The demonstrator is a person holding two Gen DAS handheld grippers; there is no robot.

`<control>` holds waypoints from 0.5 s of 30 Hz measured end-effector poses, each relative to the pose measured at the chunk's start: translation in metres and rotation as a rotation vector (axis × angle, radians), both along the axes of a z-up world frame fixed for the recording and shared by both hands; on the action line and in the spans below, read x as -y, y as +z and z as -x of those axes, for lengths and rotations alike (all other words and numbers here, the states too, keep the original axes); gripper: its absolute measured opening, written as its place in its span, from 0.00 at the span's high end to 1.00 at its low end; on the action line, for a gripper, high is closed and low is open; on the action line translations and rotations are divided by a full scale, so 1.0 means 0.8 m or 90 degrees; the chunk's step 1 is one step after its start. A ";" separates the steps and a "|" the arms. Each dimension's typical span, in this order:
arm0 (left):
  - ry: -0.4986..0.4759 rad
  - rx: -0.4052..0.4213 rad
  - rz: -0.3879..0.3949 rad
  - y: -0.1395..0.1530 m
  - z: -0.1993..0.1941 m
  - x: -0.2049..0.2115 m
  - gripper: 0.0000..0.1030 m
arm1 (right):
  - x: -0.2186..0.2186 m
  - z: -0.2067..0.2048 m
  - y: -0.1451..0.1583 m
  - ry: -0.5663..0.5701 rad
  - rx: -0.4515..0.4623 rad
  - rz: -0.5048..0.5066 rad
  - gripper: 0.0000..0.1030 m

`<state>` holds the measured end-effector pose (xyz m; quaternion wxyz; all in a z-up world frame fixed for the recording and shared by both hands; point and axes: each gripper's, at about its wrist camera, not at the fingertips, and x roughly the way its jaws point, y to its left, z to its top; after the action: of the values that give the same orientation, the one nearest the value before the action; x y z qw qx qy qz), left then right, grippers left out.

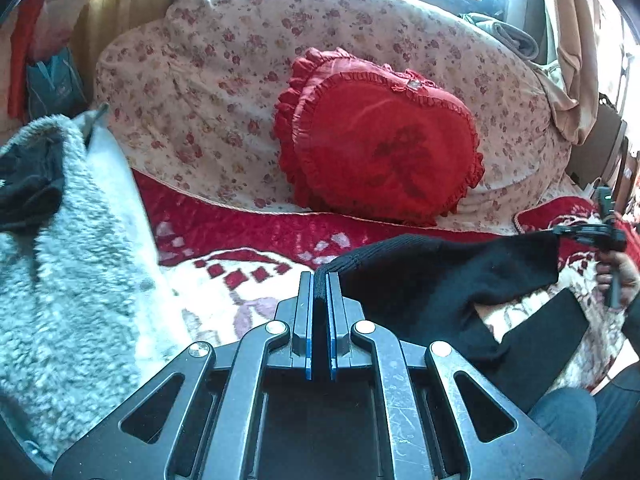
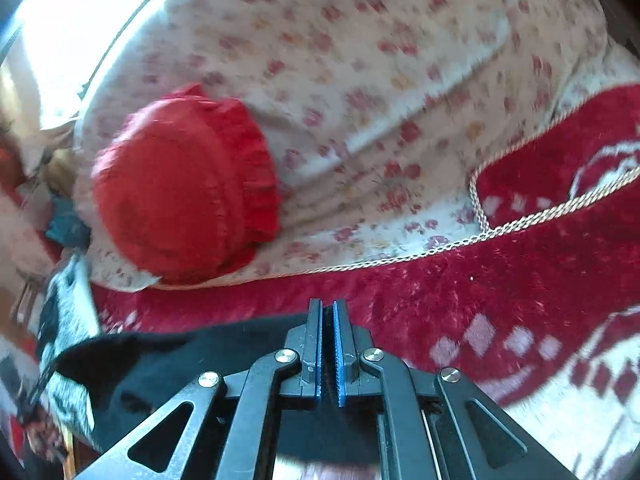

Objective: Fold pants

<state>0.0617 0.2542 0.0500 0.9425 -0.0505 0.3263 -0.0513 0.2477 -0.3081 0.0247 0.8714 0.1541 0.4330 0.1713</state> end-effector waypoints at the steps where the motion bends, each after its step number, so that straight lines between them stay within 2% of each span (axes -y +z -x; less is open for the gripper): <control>1: 0.003 0.003 -0.001 -0.001 0.006 -0.002 0.96 | 0.000 0.017 0.009 0.014 0.016 0.014 0.96; 4: 0.016 0.001 0.011 -0.010 0.033 -0.014 0.96 | 0.003 0.059 0.021 0.038 0.039 0.040 0.96; 9: 0.045 -0.024 0.035 -0.049 0.090 -0.034 0.96 | 0.024 0.139 0.027 0.070 0.060 0.076 0.96; 12: 0.041 -0.048 0.023 -0.078 0.120 -0.034 0.96 | 0.041 0.180 0.013 0.086 0.043 0.095 0.96; 14: 0.028 -0.067 0.041 -0.096 0.135 -0.034 0.96 | 0.049 0.200 -0.006 0.102 0.013 0.106 0.96; 15: 0.036 -0.072 0.034 -0.101 0.141 -0.033 0.94 | 0.049 0.208 -0.015 0.119 0.004 0.113 0.96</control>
<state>-0.0514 0.2809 -0.0307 0.9220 -0.0878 0.3758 -0.0309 0.0817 -0.3477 0.0126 0.8632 0.0348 0.4564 0.2131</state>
